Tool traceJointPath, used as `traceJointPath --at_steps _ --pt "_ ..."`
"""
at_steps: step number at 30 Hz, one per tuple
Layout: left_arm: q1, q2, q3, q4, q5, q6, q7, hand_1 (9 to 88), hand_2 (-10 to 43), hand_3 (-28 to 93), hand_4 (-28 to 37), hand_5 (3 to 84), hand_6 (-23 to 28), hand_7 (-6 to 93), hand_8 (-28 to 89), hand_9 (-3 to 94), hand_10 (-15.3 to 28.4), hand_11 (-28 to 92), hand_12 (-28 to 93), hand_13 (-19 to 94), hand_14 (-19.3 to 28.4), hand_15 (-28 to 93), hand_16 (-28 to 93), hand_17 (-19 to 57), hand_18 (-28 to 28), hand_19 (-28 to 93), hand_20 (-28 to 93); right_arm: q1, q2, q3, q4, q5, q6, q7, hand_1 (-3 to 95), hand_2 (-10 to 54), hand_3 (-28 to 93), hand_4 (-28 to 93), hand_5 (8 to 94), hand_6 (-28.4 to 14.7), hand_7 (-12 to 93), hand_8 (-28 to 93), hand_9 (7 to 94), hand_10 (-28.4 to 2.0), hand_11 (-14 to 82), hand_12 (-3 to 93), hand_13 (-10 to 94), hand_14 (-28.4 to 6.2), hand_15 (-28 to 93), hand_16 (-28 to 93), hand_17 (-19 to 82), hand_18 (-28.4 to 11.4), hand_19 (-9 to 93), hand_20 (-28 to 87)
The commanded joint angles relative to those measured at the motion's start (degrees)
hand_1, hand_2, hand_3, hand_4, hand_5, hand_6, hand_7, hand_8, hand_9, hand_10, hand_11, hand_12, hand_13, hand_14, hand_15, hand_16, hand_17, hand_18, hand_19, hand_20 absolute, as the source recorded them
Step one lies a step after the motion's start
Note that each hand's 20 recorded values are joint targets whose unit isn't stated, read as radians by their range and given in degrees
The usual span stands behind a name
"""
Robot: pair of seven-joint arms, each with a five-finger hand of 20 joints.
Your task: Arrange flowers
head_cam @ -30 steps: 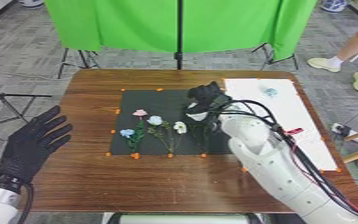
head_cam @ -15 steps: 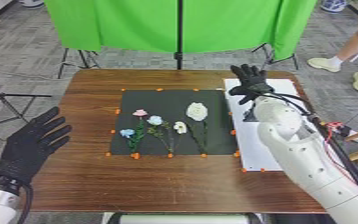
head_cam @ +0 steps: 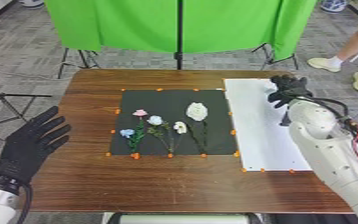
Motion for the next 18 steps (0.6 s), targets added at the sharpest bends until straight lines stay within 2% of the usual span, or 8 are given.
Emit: traceJointPath --at_steps 1,4,9,11,13,14,15,18 --pt "0.5 -0.15 0.16 0.28 0.12 -0.36 -0.3 24.2 -1.0 70 -28.2 26.5 2.0 21.3 -12 22.0 10.3 23 16 17 13.3 35 -2 -11.5 18.9 41 7 0.59 -1.04 -0.45 2.3 0.95 2.44 -1.59 29.0 -9.5 92 -28 22.4 -3.7 31 -20 27.6 -8.9 27.0 17.5 40 -4.2 48 14 8 -19.6 57 18" --pt "0.4 -0.32 0.24 0.28 0.21 -0.43 -0.28 24.1 -1.0 70 -28.2 26.5 1.9 21.3 -12 22.0 10.3 23 15 17 13.3 35 -2 -11.5 18.9 41 7 1.37 -1.58 -1.15 3.42 0.25 3.32 -1.64 33.5 -9.5 91 -28 23.8 -0.6 34 -22 32.8 -8.4 34.6 16.8 49 -2.6 59 14 13 -17.6 64 22" --pt "0.25 -0.54 0.14 0.26 0.31 -0.65 -0.55 24.2 -1.0 70 -28.3 26.6 2.0 21.3 -12 22.1 10.3 23 15 17 13.3 35 -2 -11.5 19.0 41 7 1.48 -1.99 -1.17 4.18 0.18 4.0 -3.1 42.7 -9.5 81 -28 37.0 3.5 37 -25 49.2 -7.0 41.2 18.0 64 1.6 55 29 21 -16.1 71 28" --pt "0.25 -0.49 0.12 0.3 0.31 -0.64 -0.61 24.2 -1.0 70 -28.2 26.5 2.0 21.3 -12 22.0 10.3 23 15 17 13.3 35 -2 -11.5 18.9 41 7 1.31 -1.73 -2.0 4.51 0.05 6.43 -3.86 45.5 -9.5 78 -28 44.7 4.5 37 -25 60.6 -4.6 31.2 28.6 70 1.5 55 31 23 -15.8 73 30" --pt "0.24 -0.68 0.1 0.27 0.36 -0.68 -0.66 24.2 -0.9 70 -28.3 26.6 2.0 21.4 -12 22.1 10.3 23 15 17 13.3 35 -2 -11.5 19.0 41 7 0.9 -1.54 -2.48 4.46 -0.43 8.47 -4.66 48.1 -9.0 75 -28 54.2 4.5 43 -19 73.8 -3.0 22.3 37.8 75 0.4 56 29 26 -15.8 75 32" --pt "0.18 -0.76 0.09 0.29 0.4 -0.65 -0.82 24.3 -0.9 70 -28.3 26.6 2.0 21.3 -12 22.0 10.3 23 16 17 13.3 35 -2 -11.5 19.0 41 7 0.72 -1.54 -2.75 4.53 -0.32 9.85 -5.15 49.9 -8.3 74 -28 63.1 4.5 47 -16 81.2 -2.2 19.5 40.8 78 0.0 56 27 28 -15.6 76 33" --pt "0.31 -0.83 0.06 0.21 0.41 -0.57 -0.74 24.3 -0.9 70 -28.3 26.6 2.0 21.3 -12 22.0 10.3 23 16 17 13.3 35 -2 -11.5 19.0 41 7 0.41 -1.5 -2.64 4.09 -0.44 9.75 -5.68 50.5 -8.0 74 -28 67.7 4.5 46 -13 85.0 -2.2 18.6 42.2 80 -0.3 57 26 30 -15.2 76 33" --pt "0.24 -1.14 -0.03 0.21 0.55 -0.88 -0.92 24.2 -0.9 70 -28.3 26.6 2.0 21.4 -12 22.1 10.3 23 16 17 13.3 35 -2 -11.5 19.0 41 7 -0.58 -0.99 -2.9 2.7 -0.84 10.72 -7.26 50.1 -8.8 77 -28 72.7 4.2 45 -12 88.6 -2.0 20.3 41.9 83 -0.2 57 26 32 -14.9 77 35"
